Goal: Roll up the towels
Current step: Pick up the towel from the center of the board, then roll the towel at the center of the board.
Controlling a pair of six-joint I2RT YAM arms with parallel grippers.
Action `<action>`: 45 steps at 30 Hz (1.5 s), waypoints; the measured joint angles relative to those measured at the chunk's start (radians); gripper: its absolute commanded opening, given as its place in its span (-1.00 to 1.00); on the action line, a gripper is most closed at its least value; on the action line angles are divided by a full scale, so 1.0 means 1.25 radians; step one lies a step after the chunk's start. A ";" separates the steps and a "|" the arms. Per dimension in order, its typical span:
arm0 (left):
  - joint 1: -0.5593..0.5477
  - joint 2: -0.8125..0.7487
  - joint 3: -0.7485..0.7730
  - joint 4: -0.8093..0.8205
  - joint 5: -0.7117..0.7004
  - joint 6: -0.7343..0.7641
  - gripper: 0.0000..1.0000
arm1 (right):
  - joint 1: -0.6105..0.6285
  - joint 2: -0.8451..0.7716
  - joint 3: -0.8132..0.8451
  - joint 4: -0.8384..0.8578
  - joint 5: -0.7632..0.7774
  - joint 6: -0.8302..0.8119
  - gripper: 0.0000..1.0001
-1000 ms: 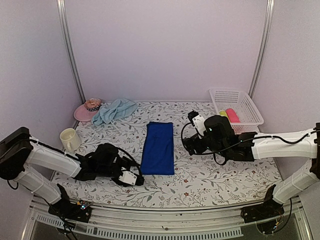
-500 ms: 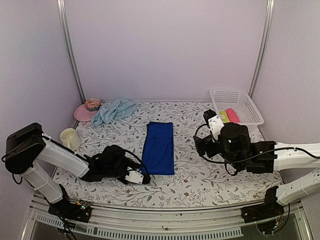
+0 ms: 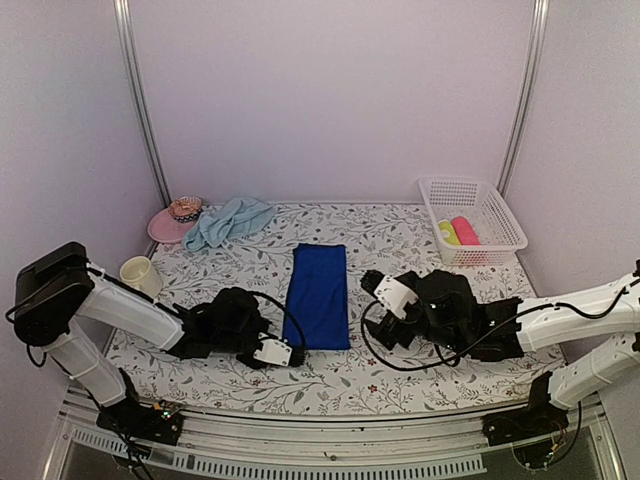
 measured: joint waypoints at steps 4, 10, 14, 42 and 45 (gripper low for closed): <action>0.029 -0.043 0.023 -0.067 0.064 -0.036 -1.00 | 0.011 0.098 0.000 0.037 -0.066 -0.107 0.74; 0.095 -0.104 0.062 -0.150 0.175 -0.079 -1.00 | 0.013 0.158 0.000 0.118 -0.161 -0.246 0.67; 0.112 -0.107 0.070 -0.182 0.215 -0.096 -1.00 | 0.015 0.219 0.005 0.150 -0.192 -0.311 0.64; 0.152 -0.104 0.105 -0.230 0.291 -0.154 -1.00 | 0.049 0.473 0.057 0.268 -0.063 -0.370 -0.95; 0.153 -0.104 0.105 -0.235 0.296 -0.151 -1.00 | 0.049 0.473 0.071 0.229 -0.074 -0.363 -0.96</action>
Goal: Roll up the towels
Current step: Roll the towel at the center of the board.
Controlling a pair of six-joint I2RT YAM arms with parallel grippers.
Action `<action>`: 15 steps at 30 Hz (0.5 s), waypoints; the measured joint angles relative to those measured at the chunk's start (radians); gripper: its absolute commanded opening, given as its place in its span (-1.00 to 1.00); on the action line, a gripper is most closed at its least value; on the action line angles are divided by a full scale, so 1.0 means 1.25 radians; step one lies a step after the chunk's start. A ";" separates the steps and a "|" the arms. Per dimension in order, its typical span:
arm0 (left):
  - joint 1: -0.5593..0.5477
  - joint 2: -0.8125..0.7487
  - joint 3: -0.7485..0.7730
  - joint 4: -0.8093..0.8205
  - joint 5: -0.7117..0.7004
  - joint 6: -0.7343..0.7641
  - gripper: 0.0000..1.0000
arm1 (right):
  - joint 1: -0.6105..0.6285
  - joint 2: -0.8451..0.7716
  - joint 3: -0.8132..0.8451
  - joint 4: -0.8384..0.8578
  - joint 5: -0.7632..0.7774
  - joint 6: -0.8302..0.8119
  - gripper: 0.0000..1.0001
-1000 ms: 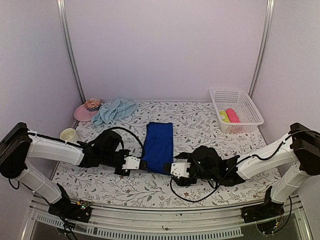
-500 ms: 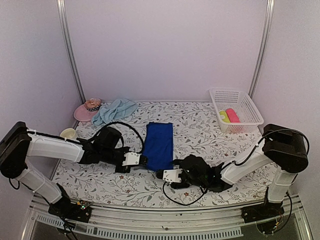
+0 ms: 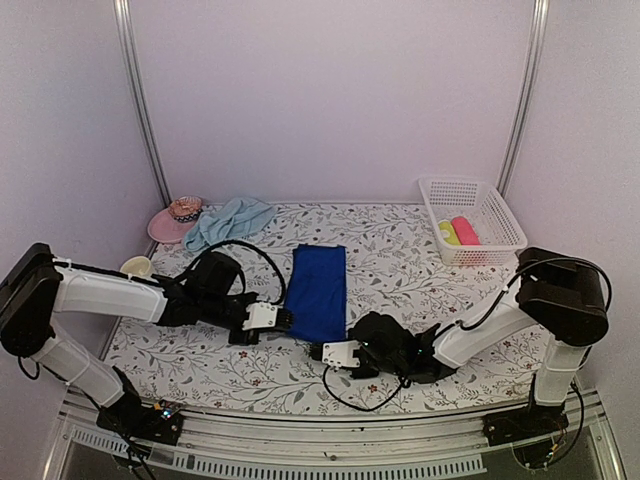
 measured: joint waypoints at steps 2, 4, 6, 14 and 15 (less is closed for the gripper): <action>0.001 -0.003 0.000 -0.011 0.005 0.008 -1.00 | 0.000 -0.001 0.020 -0.038 -0.013 0.011 -0.96; 0.002 -0.012 -0.003 -0.023 0.010 0.020 -1.00 | 0.000 -0.008 0.039 -0.083 -0.033 0.027 -0.96; 0.002 -0.032 -0.014 -0.034 0.016 0.036 -0.78 | 0.000 -0.023 0.050 -0.128 -0.059 0.045 -0.96; -0.009 -0.081 -0.067 -0.063 0.008 0.091 0.31 | 0.000 -0.066 0.118 -0.297 -0.163 0.117 -0.96; -0.014 -0.081 -0.074 -0.063 0.001 0.094 0.39 | 0.000 -0.066 0.128 -0.316 -0.177 0.125 -0.96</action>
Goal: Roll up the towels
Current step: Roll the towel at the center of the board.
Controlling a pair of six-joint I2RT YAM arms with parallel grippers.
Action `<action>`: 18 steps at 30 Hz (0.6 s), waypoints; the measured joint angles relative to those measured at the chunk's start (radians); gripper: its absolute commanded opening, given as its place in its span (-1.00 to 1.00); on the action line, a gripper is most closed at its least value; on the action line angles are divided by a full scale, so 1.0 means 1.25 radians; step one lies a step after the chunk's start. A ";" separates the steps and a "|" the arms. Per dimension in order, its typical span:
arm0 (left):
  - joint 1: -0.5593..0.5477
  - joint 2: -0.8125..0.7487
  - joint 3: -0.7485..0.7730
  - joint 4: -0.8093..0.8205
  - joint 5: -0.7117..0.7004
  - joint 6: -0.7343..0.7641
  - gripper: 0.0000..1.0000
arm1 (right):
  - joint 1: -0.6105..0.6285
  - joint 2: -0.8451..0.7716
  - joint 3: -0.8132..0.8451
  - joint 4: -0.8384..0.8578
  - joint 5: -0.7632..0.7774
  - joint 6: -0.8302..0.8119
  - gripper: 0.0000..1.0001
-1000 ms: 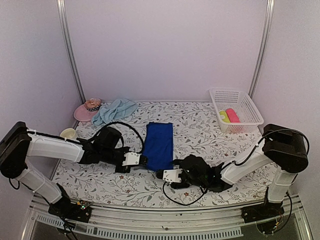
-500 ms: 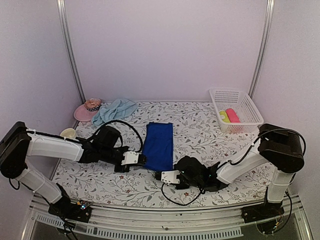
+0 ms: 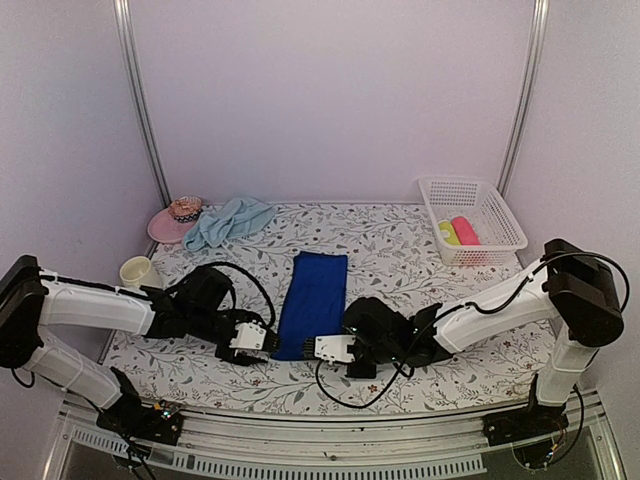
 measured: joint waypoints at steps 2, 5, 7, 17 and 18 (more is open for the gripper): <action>-0.011 -0.001 -0.015 0.003 -0.013 0.005 0.41 | 0.000 0.000 0.017 -0.034 -0.020 0.017 -0.96; -0.033 -0.005 -0.039 0.004 -0.033 0.002 0.44 | 0.000 0.000 0.041 -0.078 -0.045 0.045 -0.96; -0.044 -0.008 -0.048 0.008 -0.040 0.002 0.46 | 0.000 0.000 0.053 -0.100 -0.060 0.062 -0.96; -0.089 -0.007 -0.104 0.119 -0.124 -0.025 0.31 | -0.036 0.000 0.086 -0.181 -0.131 0.130 -0.95; -0.091 -0.005 -0.107 0.132 -0.132 -0.028 0.29 | -0.039 0.000 0.088 -0.186 -0.137 0.134 -0.95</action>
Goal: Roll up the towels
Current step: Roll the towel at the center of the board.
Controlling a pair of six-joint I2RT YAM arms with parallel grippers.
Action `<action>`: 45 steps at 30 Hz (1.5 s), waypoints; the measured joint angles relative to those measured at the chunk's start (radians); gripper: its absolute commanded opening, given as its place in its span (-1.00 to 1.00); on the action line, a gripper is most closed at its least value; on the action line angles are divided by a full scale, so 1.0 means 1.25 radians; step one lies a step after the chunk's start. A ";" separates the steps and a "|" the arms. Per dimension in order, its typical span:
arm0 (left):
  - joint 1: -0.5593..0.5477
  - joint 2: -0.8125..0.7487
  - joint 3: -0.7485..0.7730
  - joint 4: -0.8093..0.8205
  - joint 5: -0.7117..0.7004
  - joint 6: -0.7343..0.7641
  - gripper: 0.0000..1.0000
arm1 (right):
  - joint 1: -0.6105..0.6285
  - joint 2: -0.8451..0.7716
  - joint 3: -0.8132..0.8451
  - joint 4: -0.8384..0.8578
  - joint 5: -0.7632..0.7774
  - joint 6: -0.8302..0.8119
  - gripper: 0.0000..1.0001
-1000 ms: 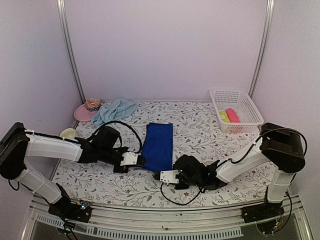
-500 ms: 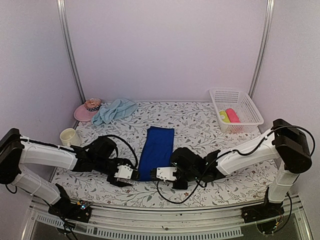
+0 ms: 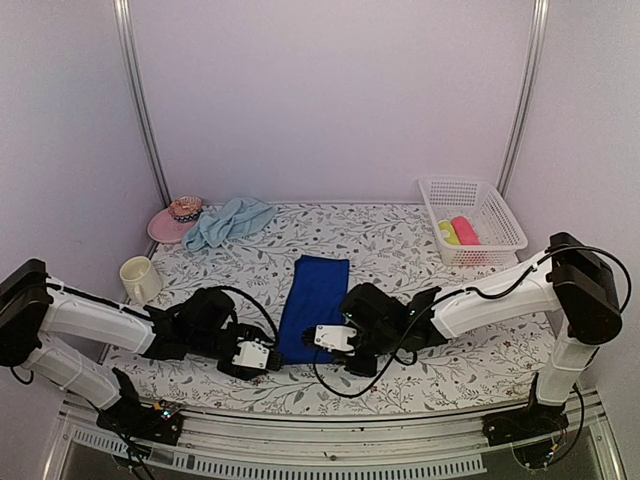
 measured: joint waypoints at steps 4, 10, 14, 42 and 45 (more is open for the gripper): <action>-0.015 0.014 -0.003 0.049 -0.027 -0.013 0.21 | -0.009 0.001 0.004 -0.013 -0.017 0.008 -0.95; -0.042 0.044 -0.011 0.103 -0.055 -0.019 0.13 | -0.030 0.004 0.004 -0.024 -0.047 0.022 -0.95; -0.050 0.046 -0.011 0.110 -0.067 -0.019 -0.03 | -0.042 0.014 0.004 -0.028 -0.064 0.025 -0.95; -0.041 0.037 0.053 -0.003 0.000 -0.065 -1.00 | -0.081 0.016 0.019 -0.054 -0.150 0.024 -0.95; -0.013 0.028 0.087 -0.067 0.052 -0.070 -1.00 | -0.088 0.005 0.023 -0.084 -0.175 0.018 -0.95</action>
